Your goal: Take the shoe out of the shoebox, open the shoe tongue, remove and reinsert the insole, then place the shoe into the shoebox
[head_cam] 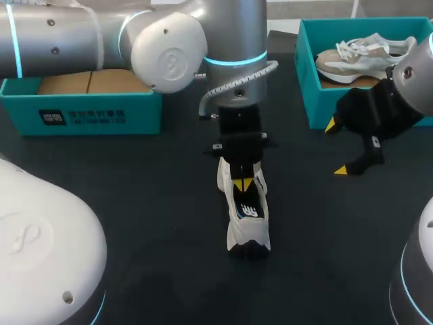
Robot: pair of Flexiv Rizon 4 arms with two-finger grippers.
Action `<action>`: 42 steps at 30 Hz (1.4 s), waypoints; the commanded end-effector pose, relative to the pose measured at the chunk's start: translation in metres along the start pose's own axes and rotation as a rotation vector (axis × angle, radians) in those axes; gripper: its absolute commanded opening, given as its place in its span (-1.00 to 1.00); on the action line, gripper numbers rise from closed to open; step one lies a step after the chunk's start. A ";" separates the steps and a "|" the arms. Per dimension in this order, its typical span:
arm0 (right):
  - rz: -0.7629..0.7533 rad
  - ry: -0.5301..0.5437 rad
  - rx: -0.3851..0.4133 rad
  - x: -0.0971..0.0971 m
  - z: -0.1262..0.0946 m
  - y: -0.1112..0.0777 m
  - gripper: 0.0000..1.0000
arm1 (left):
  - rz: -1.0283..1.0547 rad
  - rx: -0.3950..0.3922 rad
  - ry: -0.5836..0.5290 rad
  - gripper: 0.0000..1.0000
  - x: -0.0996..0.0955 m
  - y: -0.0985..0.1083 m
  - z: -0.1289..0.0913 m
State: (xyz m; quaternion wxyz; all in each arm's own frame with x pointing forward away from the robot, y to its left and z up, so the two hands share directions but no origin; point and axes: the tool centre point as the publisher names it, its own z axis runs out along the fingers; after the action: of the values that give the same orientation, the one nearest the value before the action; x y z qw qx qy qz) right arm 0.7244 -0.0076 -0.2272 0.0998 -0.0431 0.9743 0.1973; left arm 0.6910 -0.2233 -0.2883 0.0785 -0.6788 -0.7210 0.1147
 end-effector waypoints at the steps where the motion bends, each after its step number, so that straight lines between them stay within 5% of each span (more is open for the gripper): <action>1: 0.001 -0.001 0.003 0.001 0.001 0.001 1.00 | -0.016 -0.007 0.021 -1.00 -0.010 0.005 0.030; 22: 0.001 -0.001 0.003 0.001 0.001 0.001 1.00 | -0.118 -0.061 0.030 -1.00 -0.012 0.029 0.107; 33: 0.001 -0.001 0.003 0.001 0.001 0.001 1.00 | -0.118 -0.083 -0.061 -1.00 -0.003 0.014 0.076; 42: 0.001 -0.001 0.003 0.001 0.001 0.001 1.00 | -0.096 -0.099 -0.089 -1.00 -0.011 -0.002 0.112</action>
State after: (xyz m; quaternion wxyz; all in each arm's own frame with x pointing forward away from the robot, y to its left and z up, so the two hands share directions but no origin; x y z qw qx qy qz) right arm 0.7245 -0.0070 -0.2270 0.0995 -0.0429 0.9745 0.1967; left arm 0.6662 -0.2374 -0.3774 0.0275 -0.6420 -0.7597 0.1001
